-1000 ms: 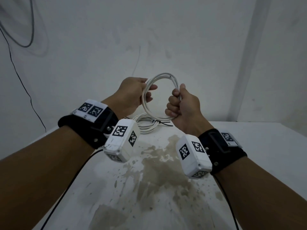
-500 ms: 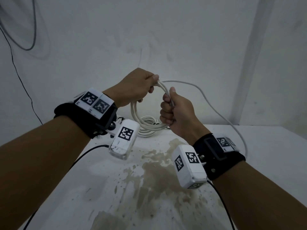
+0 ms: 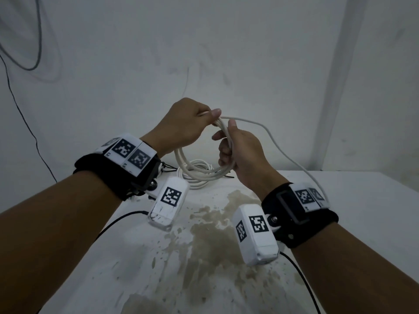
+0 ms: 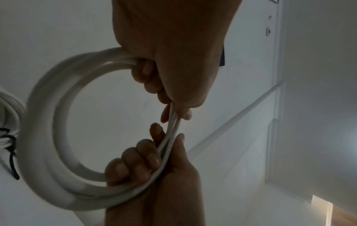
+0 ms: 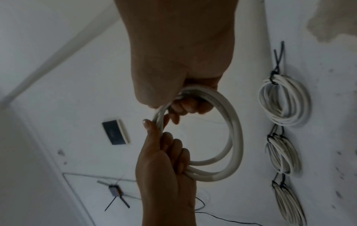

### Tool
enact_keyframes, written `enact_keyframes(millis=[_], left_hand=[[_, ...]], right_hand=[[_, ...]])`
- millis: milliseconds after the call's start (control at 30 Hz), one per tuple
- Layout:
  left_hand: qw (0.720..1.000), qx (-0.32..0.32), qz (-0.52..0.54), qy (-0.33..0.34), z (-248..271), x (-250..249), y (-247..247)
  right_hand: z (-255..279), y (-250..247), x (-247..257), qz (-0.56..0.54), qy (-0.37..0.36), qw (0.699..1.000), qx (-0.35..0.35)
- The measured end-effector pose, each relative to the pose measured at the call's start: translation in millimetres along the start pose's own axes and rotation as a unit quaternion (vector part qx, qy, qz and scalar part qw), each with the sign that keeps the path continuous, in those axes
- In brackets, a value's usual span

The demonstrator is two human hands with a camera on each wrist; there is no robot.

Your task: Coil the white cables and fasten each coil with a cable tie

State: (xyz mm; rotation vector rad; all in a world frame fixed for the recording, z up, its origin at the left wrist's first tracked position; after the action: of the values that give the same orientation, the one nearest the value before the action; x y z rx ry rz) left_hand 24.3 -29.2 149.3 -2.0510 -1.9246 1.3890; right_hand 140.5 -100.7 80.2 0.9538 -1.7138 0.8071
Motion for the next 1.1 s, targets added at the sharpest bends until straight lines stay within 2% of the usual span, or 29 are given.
enact_keyframes(millis=[67, 100, 133, 200, 233, 267, 300, 367, 433, 500, 633, 733, 767, 833, 900, 933, 1000, 1100], left_hand=[[1.0, -0.008, -0.001, 0.0, 1, 1, -2], [1.0, -0.008, -0.005, 0.002, 2, 0, -4], [1.0, -0.004, -0.006, 0.004, 2, 0, -5], [1.0, 0.012, -0.004, 0.014, 3, -1, -6], [1.0, 0.019, 0.002, 0.023, 4, -2, -6], [0.999, 0.019, 0.01, 0.03, 4, -3, -6], [0.999, 0.009, 0.02, 0.034, 4, -4, -8], [0.998, -0.035, 0.03, 0.03, 3, -3, -15], [0.997, -0.077, 0.014, 0.021, 1, 1, -23], [0.995, -0.095, -0.004, 0.023, 1, 2, -28], [0.992, -0.113, 0.047, 0.035, 6, 4, -31], [0.988, -0.124, 0.08, 0.042, 6, 2, -34], [0.988, -0.123, 0.078, 0.047, 6, 1, -35], [0.99, -0.111, 0.064, 0.06, 7, -1, -35], [0.992, -0.099, 0.035, 0.075, 7, -2, -35], [0.992, -0.097, 0.02, 0.082, 8, -2, -34], [0.991, -0.098, -0.009, 0.094, 8, -3, -32], [0.988, -0.12, -0.024, 0.096, 7, -3, -28]], right_hand=[[-1, -10, 5, 0.064, -0.019, 0.996, -0.051], [-2, -17, 9, 0.118, -0.047, 0.987, -0.1], [-3, -24, 14, 0.191, -0.085, 0.964, -0.166], [-5, -36, 28, 0.326, -0.173, 0.887, -0.278], [-7, -36, 37, 0.381, -0.197, 0.859, -0.28], [-15, -35, 41, 0.424, -0.198, 0.851, -0.239], [-20, -32, 45, 0.438, -0.185, 0.861, -0.177], [-23, -30, 47, 0.365, -0.148, 0.916, -0.081], [-20, -32, 49, 0.252, -0.107, 0.961, -0.038], [-13, -33, 47, 0.169, -0.059, 0.984, 0.02], [-9, -28, 39, 0.079, 0.012, 0.992, 0.101], [-10, -21, 31, 0.127, -0.002, 0.984, 0.126], [-9, -17, 29, 0.112, -0.008, 0.983, 0.143], [-3, -8, 27, -0.014, 0.022, 0.979, 0.203], [1, 0, 27, -0.145, 0.068, 0.955, 0.249], [1, 3, 26, -0.171, 0.082, 0.948, 0.257], [0, 9, 26, -0.154, 0.084, 0.953, 0.248], [-4, 15, 31, -0.1, 0.055, 0.983, 0.147]])
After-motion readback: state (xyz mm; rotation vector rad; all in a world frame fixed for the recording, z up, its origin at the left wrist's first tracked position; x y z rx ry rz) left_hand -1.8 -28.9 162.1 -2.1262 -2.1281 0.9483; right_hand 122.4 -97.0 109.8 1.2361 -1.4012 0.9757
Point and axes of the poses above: each hand's wrist, its own z-axis away from the middle knuckle, its own y-axis out of the palm, x = y × z, the point moved 4 cm from there along -z, towards the middle knuckle, and after that the axes turned 12 degrees about z, right-handed, at the moved point
